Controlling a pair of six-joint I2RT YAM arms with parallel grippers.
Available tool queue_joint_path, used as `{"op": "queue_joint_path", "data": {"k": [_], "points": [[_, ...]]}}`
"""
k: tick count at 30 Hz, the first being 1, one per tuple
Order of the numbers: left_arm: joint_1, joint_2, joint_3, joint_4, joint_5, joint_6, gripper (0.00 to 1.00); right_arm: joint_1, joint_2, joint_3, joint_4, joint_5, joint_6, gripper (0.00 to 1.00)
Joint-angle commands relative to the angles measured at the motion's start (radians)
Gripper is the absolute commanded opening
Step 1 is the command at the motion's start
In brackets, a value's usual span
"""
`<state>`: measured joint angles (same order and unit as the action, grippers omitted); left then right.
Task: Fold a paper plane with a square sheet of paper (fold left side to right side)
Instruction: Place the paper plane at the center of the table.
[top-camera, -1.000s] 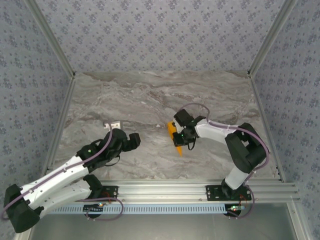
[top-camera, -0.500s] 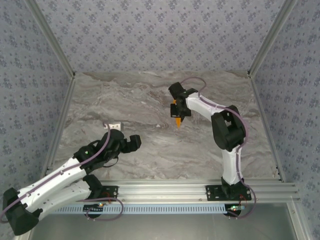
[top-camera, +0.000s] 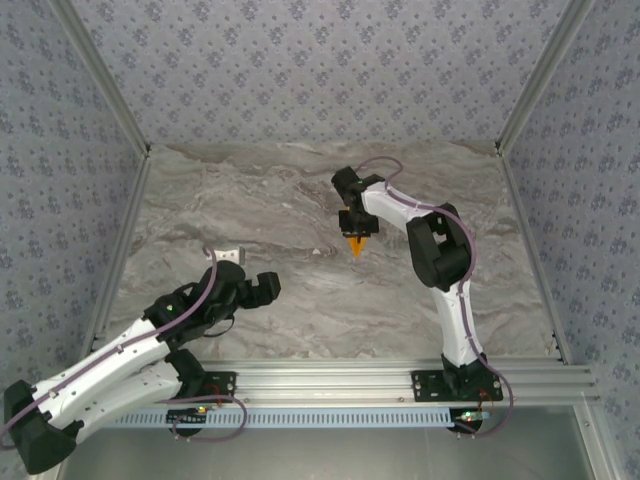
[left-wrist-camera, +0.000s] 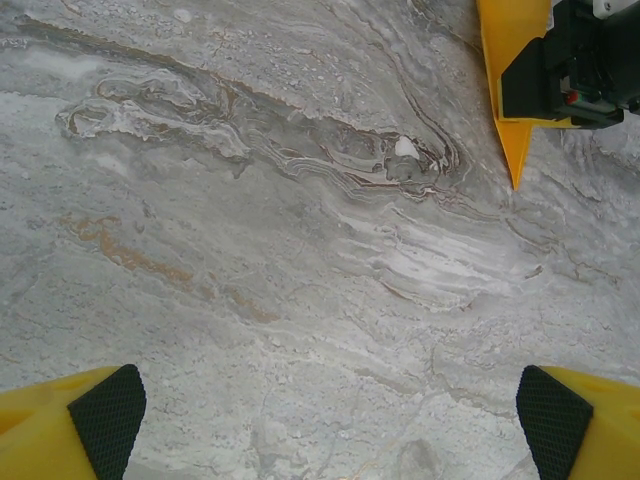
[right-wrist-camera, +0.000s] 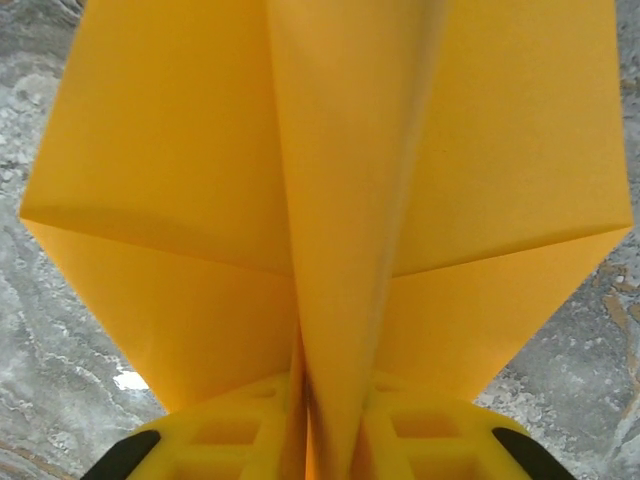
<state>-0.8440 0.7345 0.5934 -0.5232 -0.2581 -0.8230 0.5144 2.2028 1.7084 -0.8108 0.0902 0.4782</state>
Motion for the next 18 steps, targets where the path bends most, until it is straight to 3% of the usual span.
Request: {"op": "queue_joint_path", "data": {"k": [1,12,18], "points": [[0.003,-0.006,0.0,-0.015,-0.005,-0.004,0.98,-0.004,0.021,0.024,-0.045,-0.001,-0.017,0.23],[0.008,-0.013,0.013,-0.017,-0.035,-0.016,0.98,0.018,-0.068,0.025,-0.103,0.041,-0.057,0.35],[0.084,-0.066,0.011,-0.026,-0.035,-0.016,0.98,0.039,-0.203,-0.005,-0.183,0.073,-0.063,0.49]]}}
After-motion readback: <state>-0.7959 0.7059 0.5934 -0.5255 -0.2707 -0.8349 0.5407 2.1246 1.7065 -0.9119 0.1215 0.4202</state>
